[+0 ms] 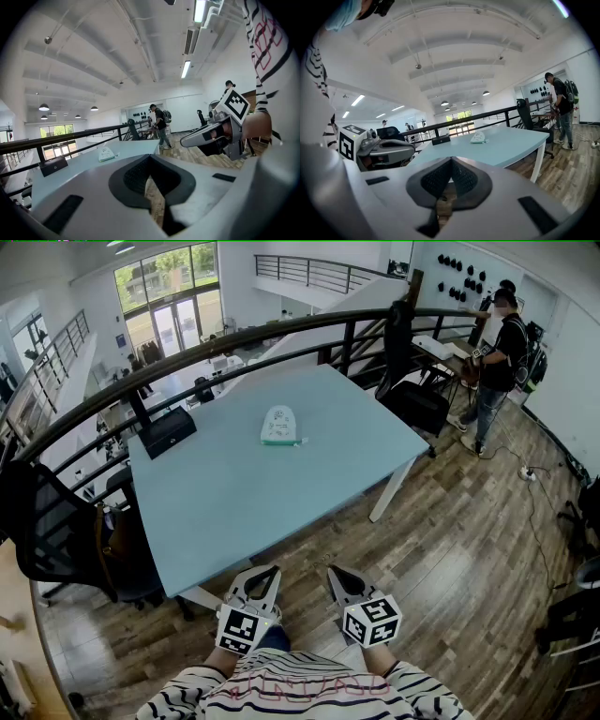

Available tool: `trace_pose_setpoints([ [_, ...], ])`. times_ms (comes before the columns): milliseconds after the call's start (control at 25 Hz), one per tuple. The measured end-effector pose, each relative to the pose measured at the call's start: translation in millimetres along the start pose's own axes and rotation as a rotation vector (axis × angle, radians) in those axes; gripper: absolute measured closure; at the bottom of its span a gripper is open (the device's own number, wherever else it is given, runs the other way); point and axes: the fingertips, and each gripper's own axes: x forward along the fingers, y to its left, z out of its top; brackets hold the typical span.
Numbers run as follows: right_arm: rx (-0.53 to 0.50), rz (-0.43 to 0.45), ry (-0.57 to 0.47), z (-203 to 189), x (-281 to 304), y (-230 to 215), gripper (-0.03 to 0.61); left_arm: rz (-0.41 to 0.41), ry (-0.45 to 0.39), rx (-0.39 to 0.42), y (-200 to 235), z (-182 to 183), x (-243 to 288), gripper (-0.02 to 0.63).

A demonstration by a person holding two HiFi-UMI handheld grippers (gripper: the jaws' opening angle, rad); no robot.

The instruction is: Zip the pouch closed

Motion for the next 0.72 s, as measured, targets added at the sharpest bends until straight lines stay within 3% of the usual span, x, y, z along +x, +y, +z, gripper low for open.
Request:
trace_pose_setpoints([
  [640, -0.005, 0.000, -0.042, 22, 36, -17, 0.544, -0.013, -0.009, -0.044, 26, -2, 30, 0.581],
  [720, 0.003, 0.001, -0.038, 27, 49, -23, 0.496, -0.019, -0.005, -0.057, 35, -2, 38, 0.580],
])
